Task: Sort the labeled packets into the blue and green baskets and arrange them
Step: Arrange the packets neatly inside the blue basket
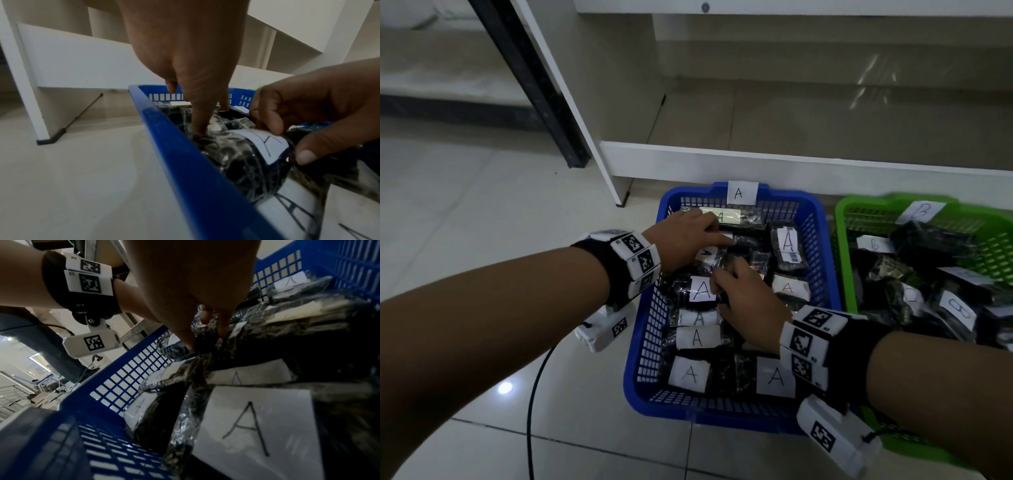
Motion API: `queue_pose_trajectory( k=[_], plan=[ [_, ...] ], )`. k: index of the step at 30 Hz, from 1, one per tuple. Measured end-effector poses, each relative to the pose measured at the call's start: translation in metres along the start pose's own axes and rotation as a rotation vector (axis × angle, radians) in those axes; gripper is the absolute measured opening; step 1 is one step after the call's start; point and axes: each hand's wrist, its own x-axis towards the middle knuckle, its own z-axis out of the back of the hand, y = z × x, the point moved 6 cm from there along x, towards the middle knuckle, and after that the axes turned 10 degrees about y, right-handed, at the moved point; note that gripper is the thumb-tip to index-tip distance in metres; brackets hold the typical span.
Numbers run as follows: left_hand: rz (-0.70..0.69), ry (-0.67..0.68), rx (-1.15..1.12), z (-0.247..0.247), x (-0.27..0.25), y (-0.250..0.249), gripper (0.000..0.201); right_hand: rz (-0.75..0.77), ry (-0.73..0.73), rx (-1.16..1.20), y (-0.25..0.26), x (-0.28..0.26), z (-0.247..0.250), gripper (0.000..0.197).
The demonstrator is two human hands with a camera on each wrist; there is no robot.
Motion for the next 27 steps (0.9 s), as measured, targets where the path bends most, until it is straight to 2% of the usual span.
queue_pose_trajectory(
  k=[4, 8, 10, 13, 16, 18, 21, 23, 25, 27],
  plan=[
    [-0.060, 0.070, 0.174, -0.004, 0.005, -0.009, 0.062, 0.046, -0.063, -0.066, 0.002, -0.001, 0.002, 0.022],
    [-0.055, 0.002, 0.093, 0.008, 0.006, -0.008, 0.044, 0.067, -0.109, -0.116, 0.003, -0.002, 0.000, 0.030],
    [-0.041, -0.083, -0.046, 0.020, 0.002, 0.000, 0.034, 0.051, -0.069, -0.085, 0.001, -0.002, -0.003, 0.030],
    [0.016, -0.181, -0.405, 0.040, -0.014, 0.013, 0.028, 0.044, 0.020, 0.000, -0.002, -0.001, 0.002, 0.030],
    [0.144, -0.213, -0.765, 0.047, -0.035, 0.027, 0.028, -0.045, -0.067, 0.227, -0.010, -0.005, 0.040, 0.024],
    [0.192, -0.176, -0.921, 0.044, -0.046, 0.027, 0.026, -0.156, -0.176, 0.449, -0.031, -0.009, 0.072, 0.020],
    [0.146, 0.024, -0.930, 0.036, -0.049, 0.003, 0.023, -0.248, -0.333, 0.554, -0.065, -0.016, 0.111, 0.012],
    [0.078, 0.137, -0.884, 0.031, -0.045, -0.023, 0.021, -0.246, -0.261, 0.468, -0.076, -0.018, 0.117, 0.011],
    [0.018, 0.211, -0.772, 0.024, -0.039, -0.047, 0.020, -0.219, -0.027, 0.331, -0.080, -0.023, 0.104, 0.023],
    [-0.008, 0.184, -0.603, 0.020, -0.032, -0.063, 0.018, -0.171, 0.159, 0.118, -0.078, -0.036, 0.084, 0.038]
  ],
)
